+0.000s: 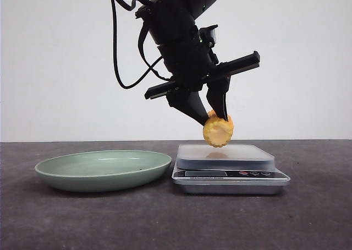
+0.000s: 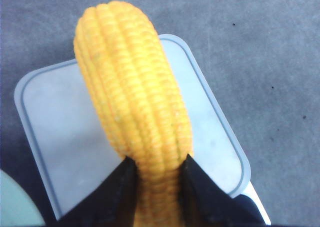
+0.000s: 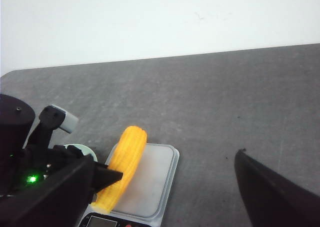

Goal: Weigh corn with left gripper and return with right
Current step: 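Lift the corn with the left gripper and carry it over the scale, then lower the corn onto the scale platform and open the left gripper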

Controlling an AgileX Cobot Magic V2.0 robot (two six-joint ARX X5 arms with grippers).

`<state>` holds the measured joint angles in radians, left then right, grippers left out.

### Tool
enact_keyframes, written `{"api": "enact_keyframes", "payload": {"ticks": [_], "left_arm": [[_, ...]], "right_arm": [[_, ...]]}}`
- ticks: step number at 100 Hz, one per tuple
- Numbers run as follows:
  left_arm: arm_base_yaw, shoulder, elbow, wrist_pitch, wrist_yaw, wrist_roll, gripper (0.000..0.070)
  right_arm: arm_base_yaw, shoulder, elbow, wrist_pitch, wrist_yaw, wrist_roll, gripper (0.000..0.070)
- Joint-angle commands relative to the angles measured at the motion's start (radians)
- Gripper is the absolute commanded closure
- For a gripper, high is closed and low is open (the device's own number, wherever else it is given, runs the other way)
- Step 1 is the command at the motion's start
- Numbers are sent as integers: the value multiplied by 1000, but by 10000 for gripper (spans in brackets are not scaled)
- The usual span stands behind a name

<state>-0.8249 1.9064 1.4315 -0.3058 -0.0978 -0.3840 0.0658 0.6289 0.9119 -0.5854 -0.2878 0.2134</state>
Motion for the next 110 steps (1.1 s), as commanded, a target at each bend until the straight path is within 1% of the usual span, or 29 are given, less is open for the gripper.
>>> {"api": "enact_keyframes", "payload": {"ticks": [1,23,85,92,104,110], "left_arm": [[0,19,25,22,-9,-7,695],[20,44,25,29,-6,-30,695],[11,50,24,3,1,-20,693],[11,50,24,3,3,-21,643],[11,50,24,-13,4,-20,462],[11,50,24,-21,4,-20,416]], "right_arm": [[4,3,19,7,-1,-8,131],[4,3,19,6,0,-8,131],[4,3,19,0,0,-9,131],[4,3,19,-1,0,-9,131],[4,3,19,-9,0,-9,131],[4,3,19,-13,0,-9,131]]}}
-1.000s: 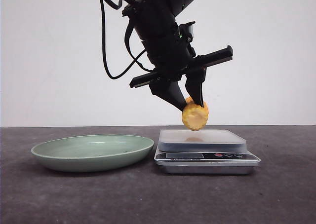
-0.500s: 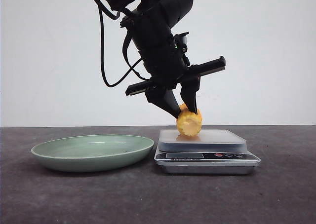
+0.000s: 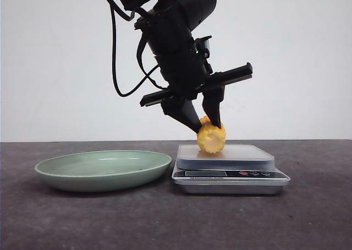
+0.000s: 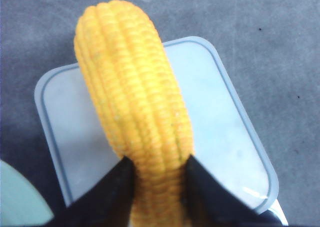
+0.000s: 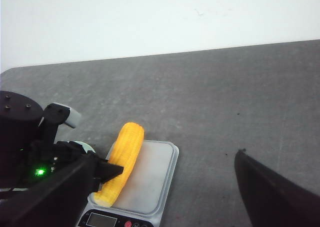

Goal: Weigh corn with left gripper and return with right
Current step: 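Lower the corn onto the scale platform and open the left gripper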

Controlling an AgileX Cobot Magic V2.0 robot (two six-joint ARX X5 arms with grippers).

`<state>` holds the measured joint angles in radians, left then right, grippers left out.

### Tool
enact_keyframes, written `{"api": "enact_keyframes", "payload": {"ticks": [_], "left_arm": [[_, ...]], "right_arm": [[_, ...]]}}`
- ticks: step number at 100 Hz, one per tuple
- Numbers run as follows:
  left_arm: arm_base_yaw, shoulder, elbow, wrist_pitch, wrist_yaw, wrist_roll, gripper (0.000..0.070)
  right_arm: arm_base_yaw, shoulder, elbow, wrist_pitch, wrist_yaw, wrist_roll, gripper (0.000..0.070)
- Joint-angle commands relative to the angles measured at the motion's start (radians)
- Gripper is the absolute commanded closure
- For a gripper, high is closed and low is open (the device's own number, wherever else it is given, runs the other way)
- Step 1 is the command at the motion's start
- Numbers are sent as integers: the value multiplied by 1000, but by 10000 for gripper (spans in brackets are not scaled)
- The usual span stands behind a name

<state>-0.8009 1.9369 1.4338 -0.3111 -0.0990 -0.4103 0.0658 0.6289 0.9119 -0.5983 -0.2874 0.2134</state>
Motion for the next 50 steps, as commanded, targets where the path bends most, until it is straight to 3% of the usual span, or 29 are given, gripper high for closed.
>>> {"api": "enact_keyframes", "payload": {"ticks": [1,13,28,50], "left_arm": [[-13,20,22,-17,5,6,415],[-18,20,22,-18,6,9,405],[-18,20,23,-16,6,9,211],[-18,13,34,-10,5,24,183]], "right_arm": [[4,3,19,-1,0,-9,131],[4,3,19,-3,0,-10,131],[4,3,19,-8,0,-12,131],[4,3,19,-13,0,-16,131]]}}
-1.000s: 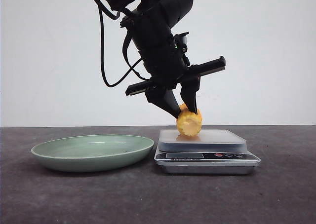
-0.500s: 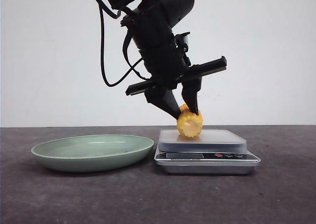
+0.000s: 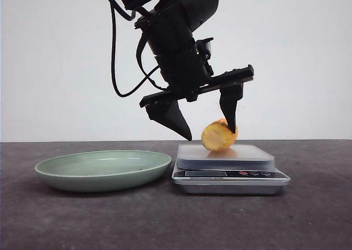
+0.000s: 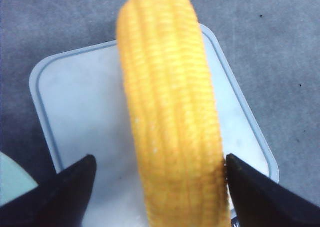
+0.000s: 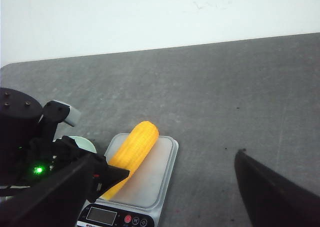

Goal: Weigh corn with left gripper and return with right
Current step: 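Lower the corn onto the scale platform and open the left gripper, then raise the left gripper away from the scale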

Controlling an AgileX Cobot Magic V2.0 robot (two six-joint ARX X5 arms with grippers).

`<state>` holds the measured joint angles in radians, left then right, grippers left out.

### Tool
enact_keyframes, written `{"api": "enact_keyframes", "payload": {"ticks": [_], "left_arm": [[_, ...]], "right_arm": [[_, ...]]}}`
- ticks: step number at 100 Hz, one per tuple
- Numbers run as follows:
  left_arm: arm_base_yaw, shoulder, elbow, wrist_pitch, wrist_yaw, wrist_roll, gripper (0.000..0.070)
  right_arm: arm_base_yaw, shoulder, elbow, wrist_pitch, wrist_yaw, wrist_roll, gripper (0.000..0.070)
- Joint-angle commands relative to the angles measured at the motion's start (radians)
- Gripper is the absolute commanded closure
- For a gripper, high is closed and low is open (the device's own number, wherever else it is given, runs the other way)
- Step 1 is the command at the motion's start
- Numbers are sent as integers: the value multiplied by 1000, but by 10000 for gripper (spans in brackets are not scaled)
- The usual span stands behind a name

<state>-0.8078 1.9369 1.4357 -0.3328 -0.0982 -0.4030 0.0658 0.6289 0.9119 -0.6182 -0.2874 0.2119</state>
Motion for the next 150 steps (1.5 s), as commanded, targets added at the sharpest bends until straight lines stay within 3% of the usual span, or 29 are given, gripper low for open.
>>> {"api": "enact_keyframes", "payload": {"ticks": [1,18,42,53,71,102,125,137,150], "left_arm": [[-11,12,34,11,5,17,182],[-12,-46,60,19,0,40,183],[-16,-254,102,0,-47,154,184],[-15,-393,102,-40,-100,214,184],[13,-610,102,-186,-254,325,184],[153,-928,100,-489,-348,323,184],[198,-1163,40,-608,-507,325,186],[199,-1287,-18,-715,-605,277,188],[199,-1403,-82,-844,-623,174,187]], "right_arm": [[4,3,19,6,0,-15,131],[4,3,19,6,3,-16,131],[4,3,19,11,7,-16,131],[4,3,19,11,7,-17,131],[4,3,19,11,-1,-16,131],[27,18,19,15,-1,-17,131],[71,46,19,37,0,-17,131],[91,64,19,59,0,-17,131],[115,95,19,80,-1,-16,131]]}}
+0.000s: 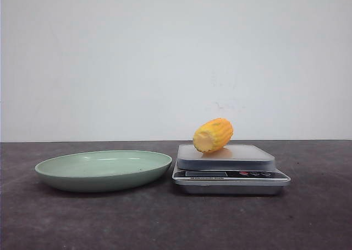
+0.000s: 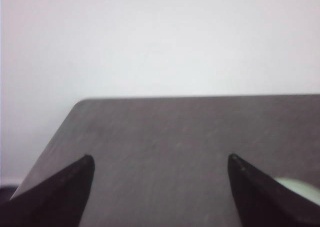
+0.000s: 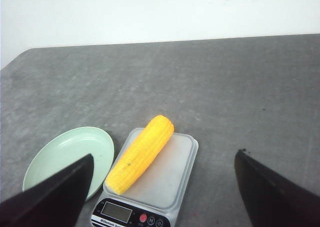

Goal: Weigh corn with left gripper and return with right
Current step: 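Raise the left gripper away from the scale, then lower the right gripper onto the corn on the scale and close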

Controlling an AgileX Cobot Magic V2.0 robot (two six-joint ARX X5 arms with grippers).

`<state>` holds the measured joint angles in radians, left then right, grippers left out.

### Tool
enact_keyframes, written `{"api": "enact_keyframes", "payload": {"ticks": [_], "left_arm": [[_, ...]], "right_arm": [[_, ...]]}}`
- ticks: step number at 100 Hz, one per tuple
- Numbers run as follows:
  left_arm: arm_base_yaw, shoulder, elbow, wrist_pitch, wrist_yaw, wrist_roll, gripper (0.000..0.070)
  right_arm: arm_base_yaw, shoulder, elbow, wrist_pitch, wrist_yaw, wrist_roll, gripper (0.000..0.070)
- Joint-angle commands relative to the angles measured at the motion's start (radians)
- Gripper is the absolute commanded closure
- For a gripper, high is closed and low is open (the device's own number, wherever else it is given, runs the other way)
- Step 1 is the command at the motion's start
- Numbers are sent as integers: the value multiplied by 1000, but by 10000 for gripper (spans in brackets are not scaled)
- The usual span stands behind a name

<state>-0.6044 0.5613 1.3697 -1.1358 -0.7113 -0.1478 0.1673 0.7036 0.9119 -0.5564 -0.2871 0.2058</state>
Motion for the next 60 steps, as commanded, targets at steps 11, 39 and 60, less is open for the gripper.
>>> {"api": "enact_keyframes", "payload": {"ticks": [11,39,60], "left_arm": [[-5,-127,-75,-92,-27,-116,188],[-5,-311,-129,-233,-25,-187,188],[-5,-369,-129,-280,-21,-230,187]], "right_arm": [[48,61,19,45,0,-6,131],[200,212,19,117,94,9,128],[338,384,19,221,183,50,90]]}}
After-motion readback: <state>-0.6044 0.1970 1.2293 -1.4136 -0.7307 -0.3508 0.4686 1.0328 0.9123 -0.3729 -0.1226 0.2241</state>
